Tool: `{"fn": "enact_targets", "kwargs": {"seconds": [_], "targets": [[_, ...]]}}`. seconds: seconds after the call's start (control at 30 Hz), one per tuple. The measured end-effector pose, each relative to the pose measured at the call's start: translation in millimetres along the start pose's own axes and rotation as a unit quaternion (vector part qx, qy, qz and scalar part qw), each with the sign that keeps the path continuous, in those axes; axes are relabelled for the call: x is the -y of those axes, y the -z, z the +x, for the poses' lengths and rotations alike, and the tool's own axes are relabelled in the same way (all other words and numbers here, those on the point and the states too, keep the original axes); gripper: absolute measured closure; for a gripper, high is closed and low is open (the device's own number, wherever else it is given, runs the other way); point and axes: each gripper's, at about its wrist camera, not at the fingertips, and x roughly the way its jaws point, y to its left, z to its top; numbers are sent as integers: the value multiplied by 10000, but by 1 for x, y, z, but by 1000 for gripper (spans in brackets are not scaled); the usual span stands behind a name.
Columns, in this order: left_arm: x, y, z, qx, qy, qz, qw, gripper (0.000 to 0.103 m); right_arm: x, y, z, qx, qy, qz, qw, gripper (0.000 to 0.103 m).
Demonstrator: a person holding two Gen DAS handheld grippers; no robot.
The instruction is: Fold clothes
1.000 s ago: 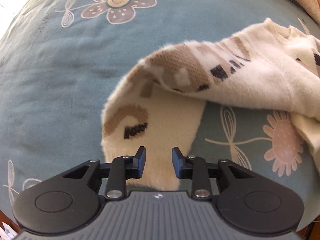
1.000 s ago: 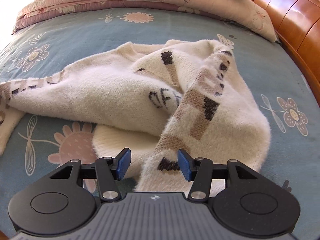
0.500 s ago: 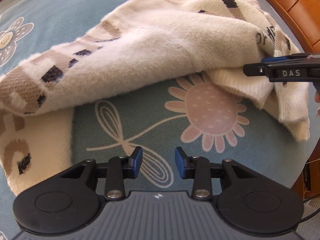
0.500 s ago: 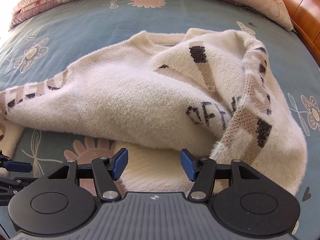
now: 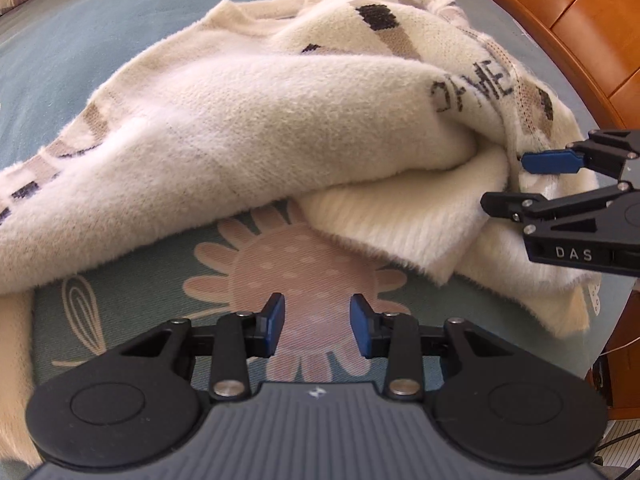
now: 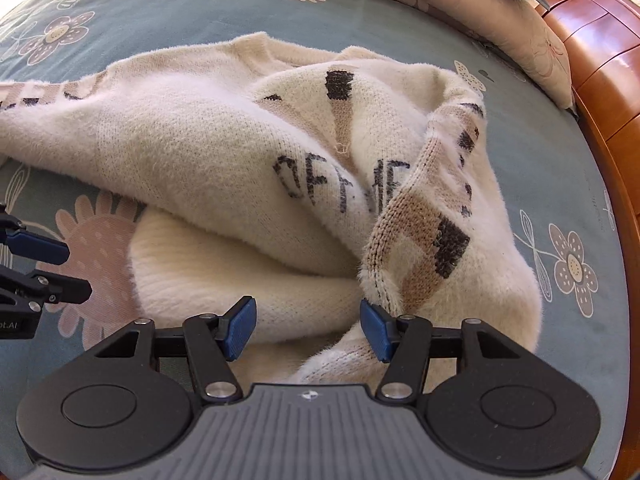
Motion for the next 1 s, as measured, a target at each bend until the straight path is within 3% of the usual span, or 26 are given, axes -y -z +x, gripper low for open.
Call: {"fn": "enact_targets", "kwargs": {"seconds": [0.3,0.43,0.67,0.8,1.0], "targets": [[51,-24,9,124,-67,17,9999,62,82,32,4,1,478,125,9988,40],[70,-32,20,98,-93,26,9999,62,119,42,12,-23,189,405,9990,32],[90,-41,32,34,-267,-17,9996,61,144,45,12,242,-266,493,9981,31],[94,-42,37,0,-385,-112,9992,61,161,38,9,579,-9,544,9968,30],[98,-44,43,-29,-547,-289,9981,61,184,23,59,350,445,687,9960,29]]}}
